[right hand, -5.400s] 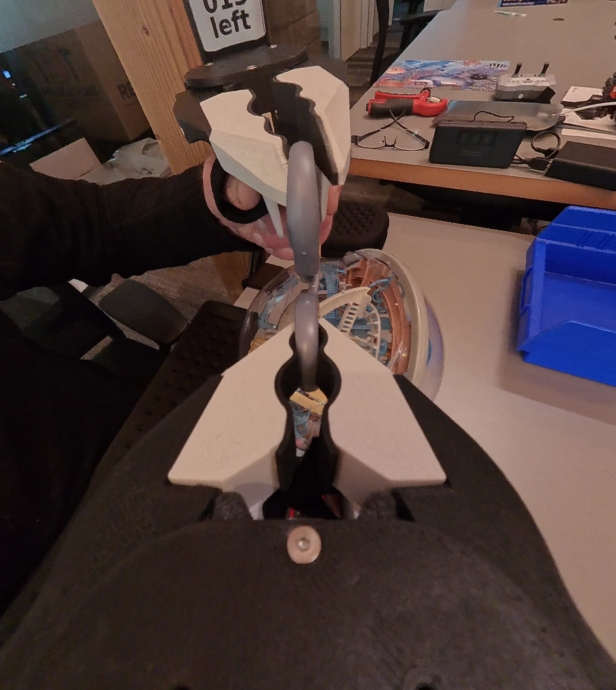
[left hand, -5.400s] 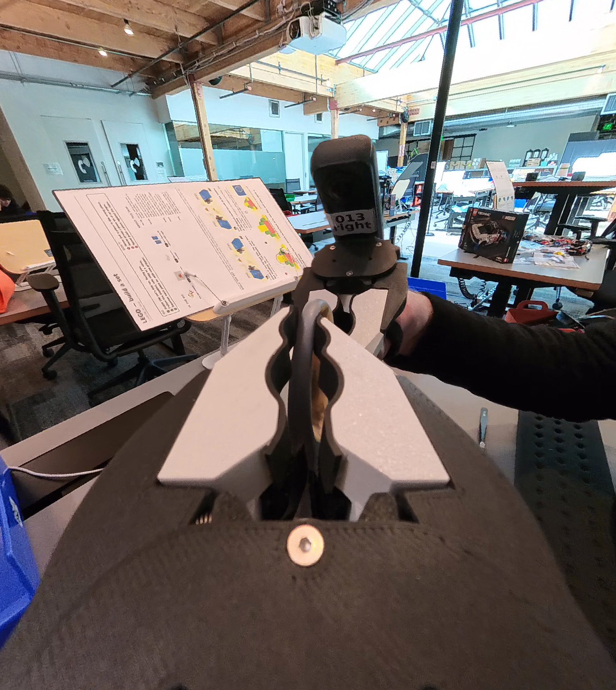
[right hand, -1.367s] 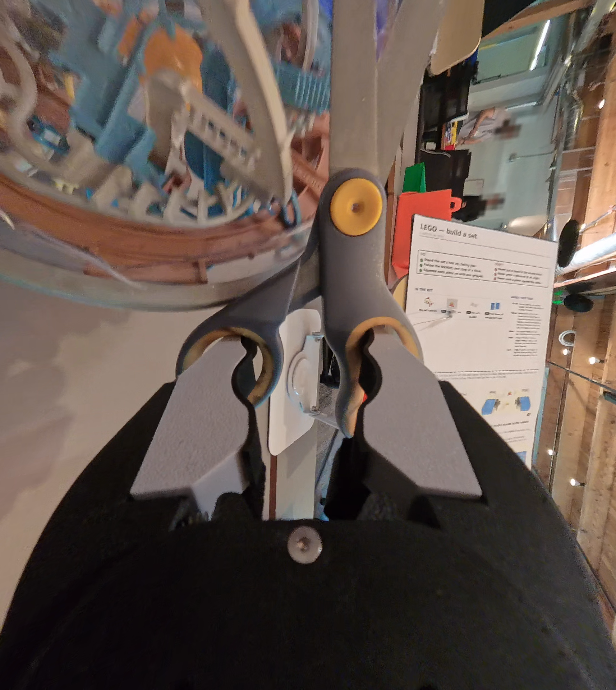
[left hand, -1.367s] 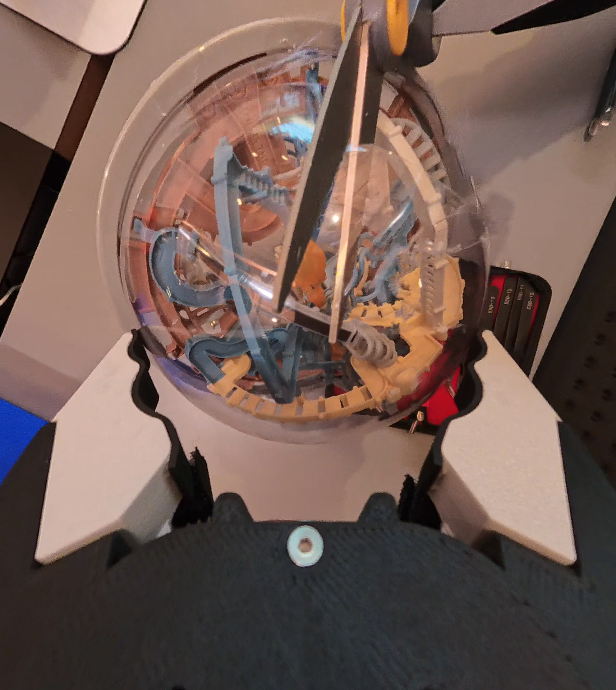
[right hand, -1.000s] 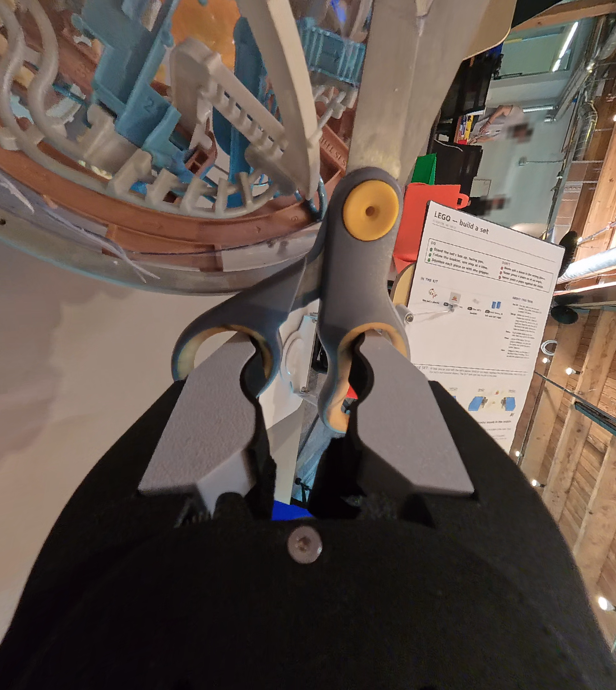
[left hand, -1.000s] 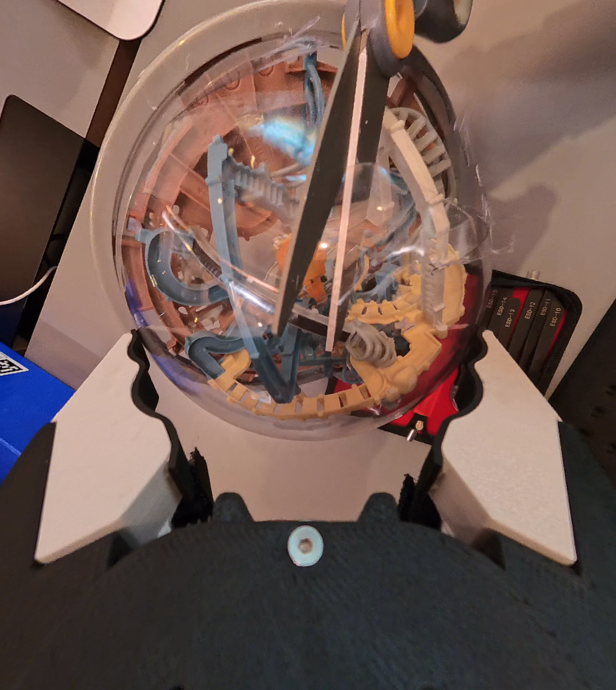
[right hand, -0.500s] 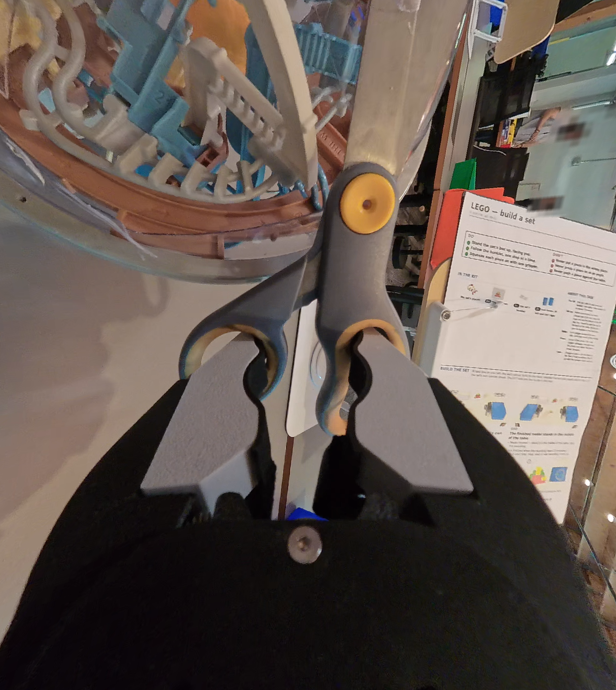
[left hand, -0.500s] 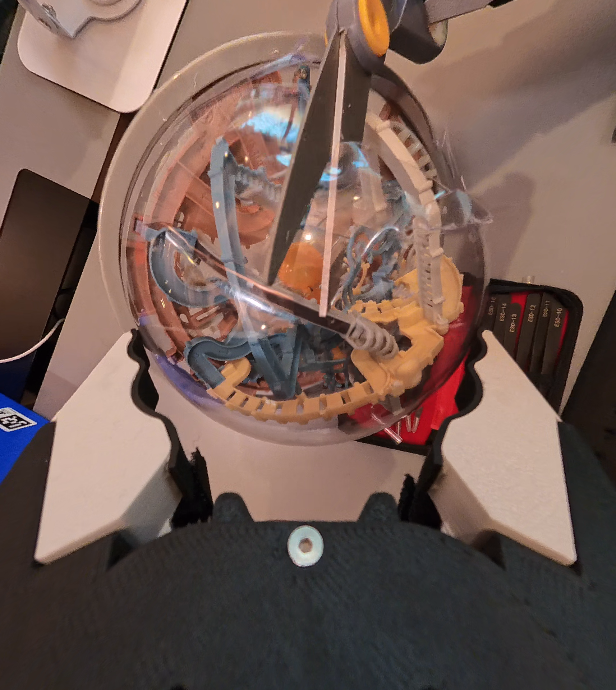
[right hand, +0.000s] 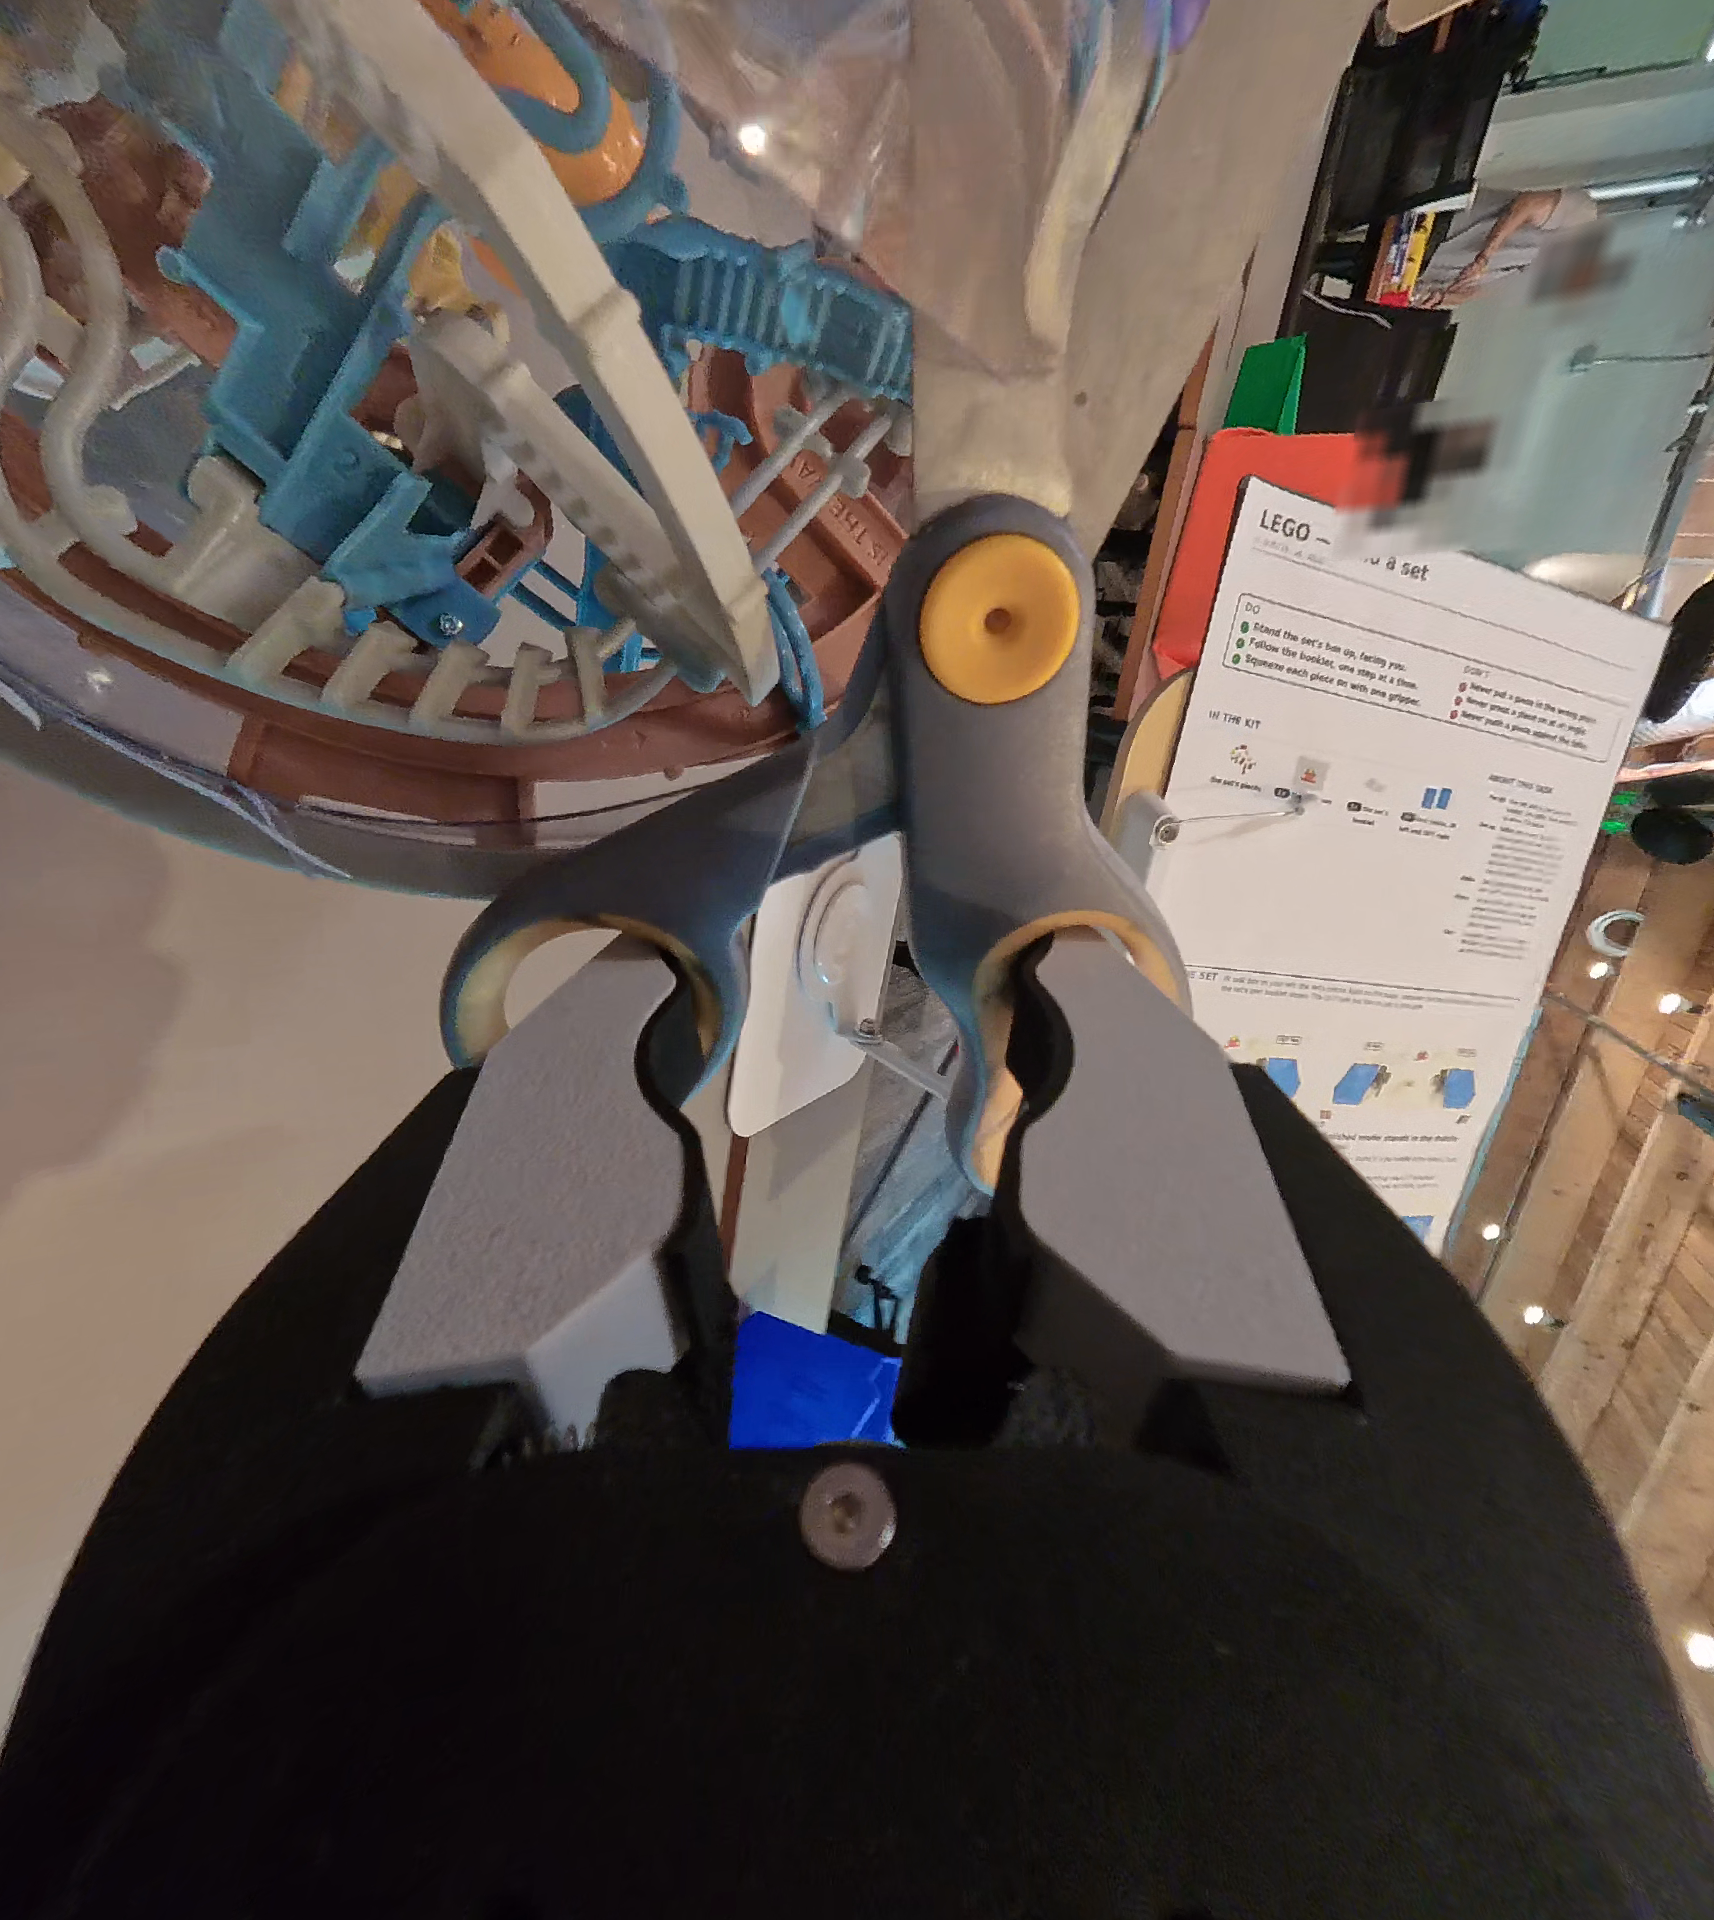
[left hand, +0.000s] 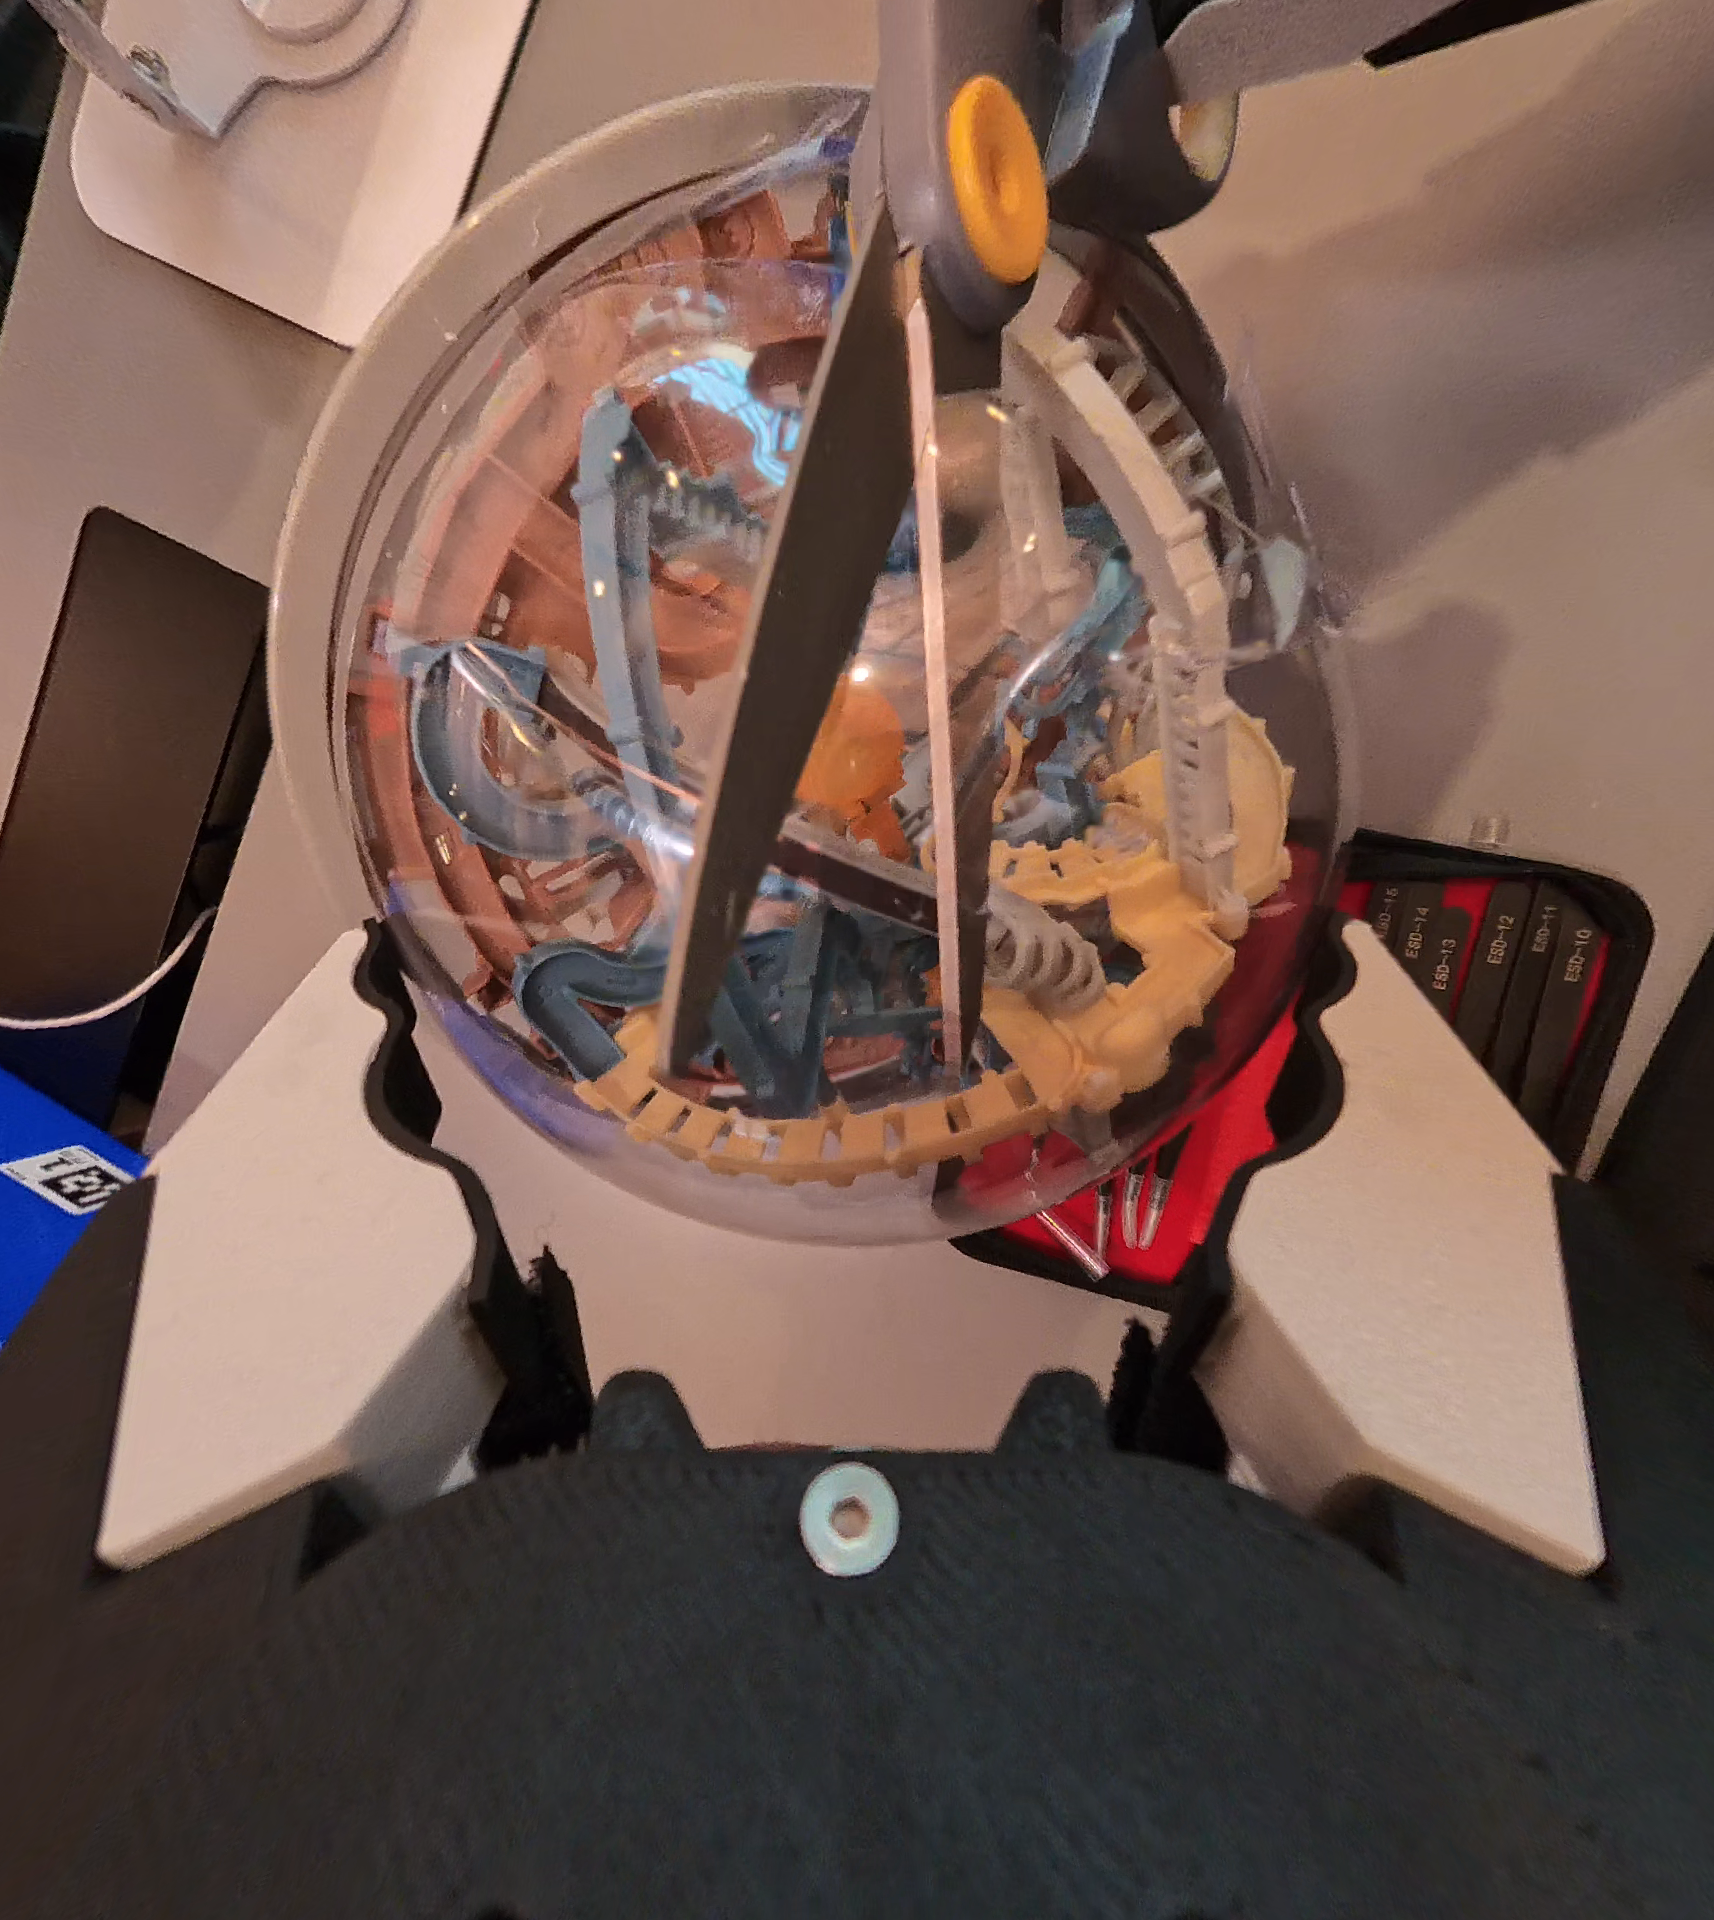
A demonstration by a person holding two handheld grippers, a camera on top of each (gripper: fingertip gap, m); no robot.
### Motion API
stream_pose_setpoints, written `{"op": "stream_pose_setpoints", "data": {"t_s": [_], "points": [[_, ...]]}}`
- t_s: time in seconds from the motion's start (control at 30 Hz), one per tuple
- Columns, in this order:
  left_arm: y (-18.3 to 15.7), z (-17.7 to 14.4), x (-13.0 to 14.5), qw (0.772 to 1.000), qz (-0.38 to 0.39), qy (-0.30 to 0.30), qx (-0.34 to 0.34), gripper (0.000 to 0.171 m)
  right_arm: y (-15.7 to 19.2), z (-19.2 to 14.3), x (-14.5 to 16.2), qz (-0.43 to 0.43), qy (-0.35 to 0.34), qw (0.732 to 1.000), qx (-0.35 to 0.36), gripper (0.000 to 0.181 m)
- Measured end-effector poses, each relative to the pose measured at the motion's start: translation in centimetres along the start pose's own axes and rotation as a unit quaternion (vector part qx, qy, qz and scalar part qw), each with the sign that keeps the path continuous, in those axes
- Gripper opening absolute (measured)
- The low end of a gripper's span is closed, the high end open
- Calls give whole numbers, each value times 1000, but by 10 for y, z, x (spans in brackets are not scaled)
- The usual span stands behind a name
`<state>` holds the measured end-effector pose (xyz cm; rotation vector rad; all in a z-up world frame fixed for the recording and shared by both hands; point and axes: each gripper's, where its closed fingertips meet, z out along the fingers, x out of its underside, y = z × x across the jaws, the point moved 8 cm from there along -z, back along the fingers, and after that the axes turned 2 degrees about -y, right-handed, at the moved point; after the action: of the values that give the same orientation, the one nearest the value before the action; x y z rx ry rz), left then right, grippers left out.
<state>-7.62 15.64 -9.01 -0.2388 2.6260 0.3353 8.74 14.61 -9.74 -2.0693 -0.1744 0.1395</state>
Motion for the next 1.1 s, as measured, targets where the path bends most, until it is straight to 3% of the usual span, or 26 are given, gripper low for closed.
{"op": "stream_pose_setpoints", "data": {"t_s": [0.37, 0.67, 0.77, 0.83, 1.1], "points": [[3, 5, -7, 1000, 18, -12, 12, 159, -16, -12, 14, -92, 28, 995, -13, 31], [0, 8, -9, 999, 35, -4, 5, 159, -14, -21, 12, -92, 16, 996, -3, 39], [-4, 10, -18, 999, 46, -22, 10, 158, -24, -23, 2, -75, 12, 997, -10, 66], [-7, 12, -26, 999, 46, -8, 4, 159, -24, -17, -1, -110, 57, 992, -12, 75], [-6, 14, -28, 998, 63, -6, 2, 159, -19, -14, 8, -135, 76, 988, -8, 52]]}}
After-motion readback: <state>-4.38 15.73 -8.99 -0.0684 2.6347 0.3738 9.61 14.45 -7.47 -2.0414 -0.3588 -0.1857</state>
